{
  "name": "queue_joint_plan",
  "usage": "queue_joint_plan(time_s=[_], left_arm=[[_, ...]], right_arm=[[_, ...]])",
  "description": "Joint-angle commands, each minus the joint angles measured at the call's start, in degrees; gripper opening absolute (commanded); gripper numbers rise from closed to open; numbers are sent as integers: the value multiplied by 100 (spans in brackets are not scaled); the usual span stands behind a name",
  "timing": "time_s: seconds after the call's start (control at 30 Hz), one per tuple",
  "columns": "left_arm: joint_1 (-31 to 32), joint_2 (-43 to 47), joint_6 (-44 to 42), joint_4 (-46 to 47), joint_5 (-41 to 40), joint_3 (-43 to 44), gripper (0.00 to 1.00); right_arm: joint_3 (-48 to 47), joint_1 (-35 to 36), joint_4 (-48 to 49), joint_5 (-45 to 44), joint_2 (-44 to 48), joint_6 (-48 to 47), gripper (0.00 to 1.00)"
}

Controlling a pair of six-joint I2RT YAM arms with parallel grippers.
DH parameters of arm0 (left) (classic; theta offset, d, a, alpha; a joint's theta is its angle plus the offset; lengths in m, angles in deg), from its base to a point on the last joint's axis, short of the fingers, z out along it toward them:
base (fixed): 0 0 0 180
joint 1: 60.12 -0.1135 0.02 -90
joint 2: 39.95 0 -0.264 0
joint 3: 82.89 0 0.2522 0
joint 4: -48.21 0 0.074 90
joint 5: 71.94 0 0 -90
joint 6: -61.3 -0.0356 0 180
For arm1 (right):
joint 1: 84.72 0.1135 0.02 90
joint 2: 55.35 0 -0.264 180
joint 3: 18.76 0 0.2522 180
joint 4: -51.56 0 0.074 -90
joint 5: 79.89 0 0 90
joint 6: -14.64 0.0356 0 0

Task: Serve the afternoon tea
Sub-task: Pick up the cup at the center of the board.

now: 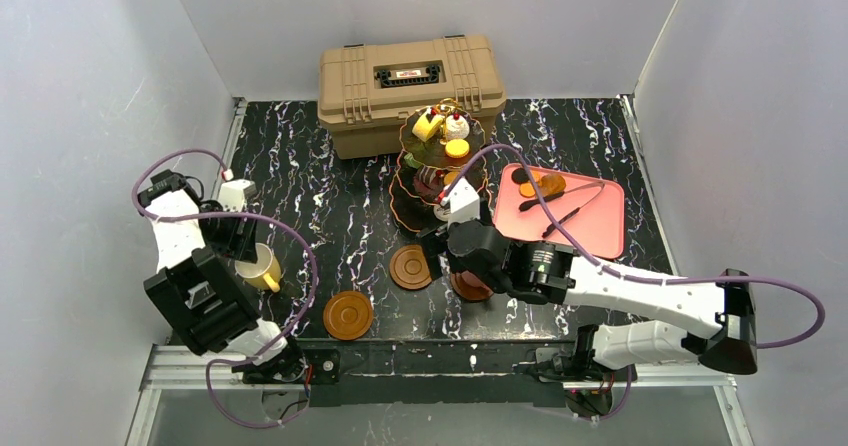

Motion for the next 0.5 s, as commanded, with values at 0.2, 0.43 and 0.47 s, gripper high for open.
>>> queue_joint_plan(time_s=[0.2,0.43,0.47], left_arm=[[-33,-292,507,461,380,-238,24],[-33,288,1419,505,802,-611,0],[-20,460,1610,504,931,-652,0]], right_arm=[[-249,40,1066,417,-479,-189,96],[-176,86,1756,528,-1110,-319,96],[-165,103,1874,536,-1194,-370,96]])
